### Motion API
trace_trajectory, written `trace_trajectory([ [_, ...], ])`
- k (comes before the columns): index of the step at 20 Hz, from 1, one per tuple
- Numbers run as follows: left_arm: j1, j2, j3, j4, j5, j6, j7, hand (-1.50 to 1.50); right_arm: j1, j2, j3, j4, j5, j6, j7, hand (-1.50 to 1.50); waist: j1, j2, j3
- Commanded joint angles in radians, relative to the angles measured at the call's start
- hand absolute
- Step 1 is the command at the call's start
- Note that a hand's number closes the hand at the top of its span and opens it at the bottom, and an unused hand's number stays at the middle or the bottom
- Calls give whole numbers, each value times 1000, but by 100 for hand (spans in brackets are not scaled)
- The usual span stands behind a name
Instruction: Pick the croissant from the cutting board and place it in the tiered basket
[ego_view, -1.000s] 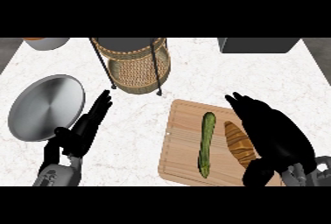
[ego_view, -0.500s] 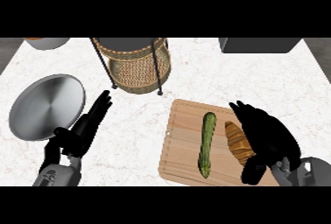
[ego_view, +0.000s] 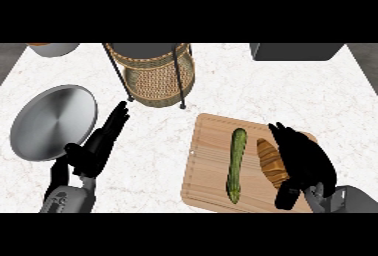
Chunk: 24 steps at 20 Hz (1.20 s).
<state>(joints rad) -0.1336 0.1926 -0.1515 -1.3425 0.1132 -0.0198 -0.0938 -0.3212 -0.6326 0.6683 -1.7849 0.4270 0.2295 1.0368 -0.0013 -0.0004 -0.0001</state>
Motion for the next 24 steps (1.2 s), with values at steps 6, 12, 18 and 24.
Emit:
trace_trajectory([
  [6, -20, 15, 46, -65, 15, -53, 80, 0, 126, 110, -9, -3, 141, 35, 30, -150, 1, -2, 0],
  [12, 61, -15, 37, -28, -41, -60, -34, 0, 115, 176, -91, 211, 220, 27, -172, -150, 5, 1, 0],
  [18, 75, -45, 8, -107, -64, -31, 38, 0, 151, 220, -94, 170, 287, -97, -311, 150, 5, -1, 0],
  [24, 4, -77, 48, -34, -86, -39, 28, 0, 144, 238, -222, 181, 325, -9, -411, 150, 1, 0, 0],
])
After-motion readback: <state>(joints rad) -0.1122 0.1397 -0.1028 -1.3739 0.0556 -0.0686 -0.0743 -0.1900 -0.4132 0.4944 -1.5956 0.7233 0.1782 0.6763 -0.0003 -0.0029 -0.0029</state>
